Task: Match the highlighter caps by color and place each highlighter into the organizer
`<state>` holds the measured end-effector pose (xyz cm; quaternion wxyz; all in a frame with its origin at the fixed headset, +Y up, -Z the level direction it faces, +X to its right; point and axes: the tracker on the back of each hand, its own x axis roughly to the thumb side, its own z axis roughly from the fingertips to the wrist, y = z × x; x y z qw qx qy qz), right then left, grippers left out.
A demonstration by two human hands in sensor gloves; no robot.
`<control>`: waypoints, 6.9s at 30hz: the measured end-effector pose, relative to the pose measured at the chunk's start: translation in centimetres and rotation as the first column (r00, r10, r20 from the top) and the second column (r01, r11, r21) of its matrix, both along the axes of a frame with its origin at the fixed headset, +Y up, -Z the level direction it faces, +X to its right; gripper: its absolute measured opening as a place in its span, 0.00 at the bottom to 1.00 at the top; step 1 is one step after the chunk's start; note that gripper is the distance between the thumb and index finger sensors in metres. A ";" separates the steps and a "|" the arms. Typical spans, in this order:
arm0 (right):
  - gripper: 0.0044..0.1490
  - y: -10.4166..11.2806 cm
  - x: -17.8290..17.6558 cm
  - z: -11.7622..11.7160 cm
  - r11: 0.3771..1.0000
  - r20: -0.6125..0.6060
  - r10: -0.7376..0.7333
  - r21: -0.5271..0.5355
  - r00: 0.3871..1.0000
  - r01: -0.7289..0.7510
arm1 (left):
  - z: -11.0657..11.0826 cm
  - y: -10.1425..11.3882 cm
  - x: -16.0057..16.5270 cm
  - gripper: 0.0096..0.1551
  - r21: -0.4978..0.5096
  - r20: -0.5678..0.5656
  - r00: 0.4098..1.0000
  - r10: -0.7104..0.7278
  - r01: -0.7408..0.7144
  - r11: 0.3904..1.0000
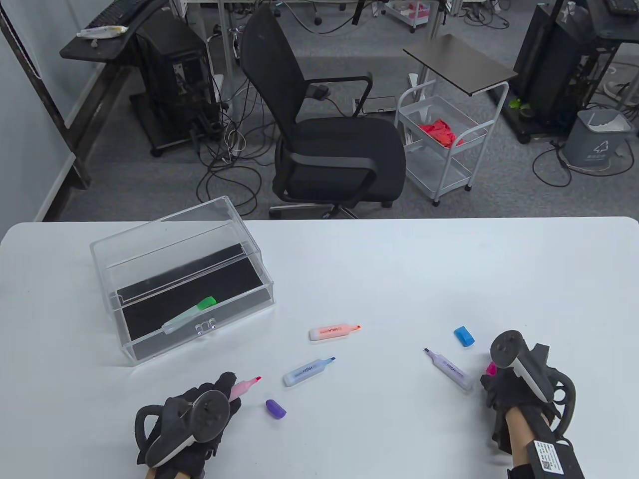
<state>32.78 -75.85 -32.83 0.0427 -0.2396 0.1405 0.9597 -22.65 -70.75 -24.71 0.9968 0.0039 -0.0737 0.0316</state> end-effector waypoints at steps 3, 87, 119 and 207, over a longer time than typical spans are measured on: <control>0.46 -0.5 0.5 -0.2 1.000 0.020 -0.005 -0.025 1.000 0.005 | -0.1 -0.1 -0.2 0.34 -0.006 -0.007 1.000 0.000 0.000 1.000; 0.33 4.0 -30.1 6.2 0.757 -0.801 -0.387 0.006 0.457 0.653 | 0.2 -1.0 4.8 0.32 -0.046 0.232 0.971 -0.051 0.064 0.997; 0.39 4.3 -30.7 8.9 0.619 -0.859 -0.431 -0.057 0.278 0.783 | 2.7 1.0 6.1 0.28 0.064 0.349 0.936 0.049 -0.077 0.995; 0.47 2.2 -25.5 5.9 0.930 -0.556 -0.182 0.170 0.811 0.326 | -3.4 4.6 0.5 0.55 -0.097 0.023 1.000 0.000 0.002 0.995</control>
